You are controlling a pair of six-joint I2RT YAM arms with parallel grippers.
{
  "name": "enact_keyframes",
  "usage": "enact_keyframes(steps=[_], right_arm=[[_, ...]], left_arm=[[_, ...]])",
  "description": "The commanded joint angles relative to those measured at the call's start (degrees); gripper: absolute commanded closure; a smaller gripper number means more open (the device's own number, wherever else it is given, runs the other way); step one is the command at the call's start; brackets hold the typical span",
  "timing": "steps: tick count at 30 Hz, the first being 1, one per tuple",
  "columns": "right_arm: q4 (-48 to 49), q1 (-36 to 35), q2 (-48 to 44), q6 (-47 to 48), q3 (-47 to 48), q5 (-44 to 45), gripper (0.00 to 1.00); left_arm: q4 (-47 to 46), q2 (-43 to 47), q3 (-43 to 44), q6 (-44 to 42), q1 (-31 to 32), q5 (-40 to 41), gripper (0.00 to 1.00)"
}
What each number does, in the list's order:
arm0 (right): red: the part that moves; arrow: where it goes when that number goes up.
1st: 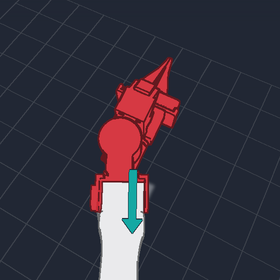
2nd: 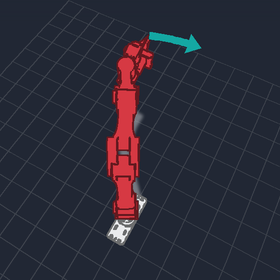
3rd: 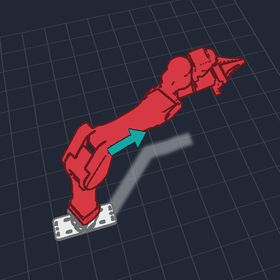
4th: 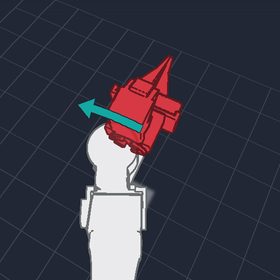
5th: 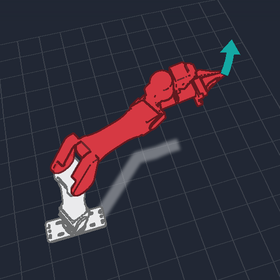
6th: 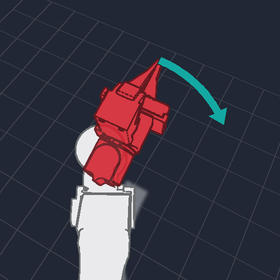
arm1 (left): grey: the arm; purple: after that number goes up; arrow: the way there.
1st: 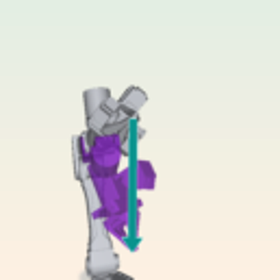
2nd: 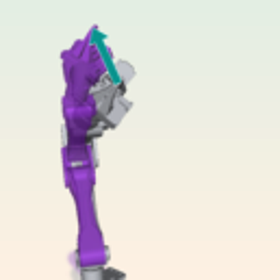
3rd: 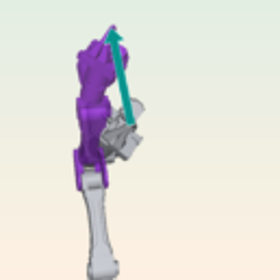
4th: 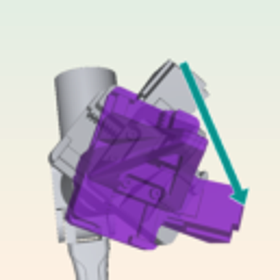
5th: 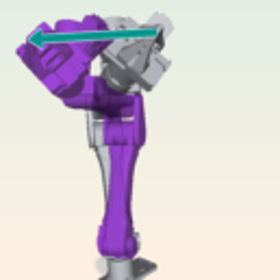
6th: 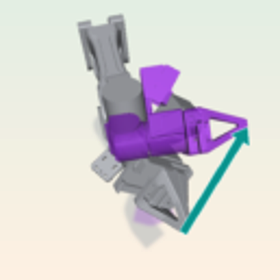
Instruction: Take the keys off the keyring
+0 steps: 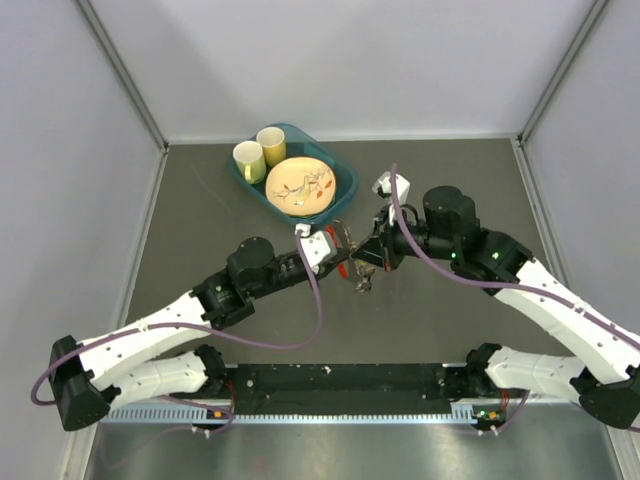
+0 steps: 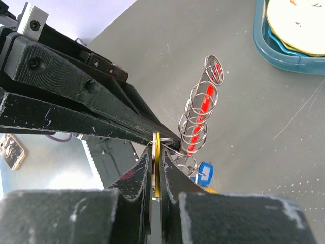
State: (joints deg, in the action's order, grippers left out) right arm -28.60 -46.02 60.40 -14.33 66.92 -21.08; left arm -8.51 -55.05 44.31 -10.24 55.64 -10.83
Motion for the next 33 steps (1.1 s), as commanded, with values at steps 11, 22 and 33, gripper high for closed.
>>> enact_keyframes(steps=[11, 22, 33], right_arm=[[7.33, 0.67, -4.06, -2.81, 1.02, 10.01, 1.00], [6.98, 4.00, -5.56, -3.87, -0.91, 9.31, 1.00], [6.89, 5.50, -6.61, -4.04, -3.19, 7.11, 1.00]], left_arm=[[1.48, 3.19, -2.13, -2.41, 0.53, -5.60, 1.00], [3.68, 5.12, -2.57, -3.65, 0.53, -9.21, 1.00], [1.93, 6.87, -2.92, -0.58, 0.53, -9.21, 1.00]])
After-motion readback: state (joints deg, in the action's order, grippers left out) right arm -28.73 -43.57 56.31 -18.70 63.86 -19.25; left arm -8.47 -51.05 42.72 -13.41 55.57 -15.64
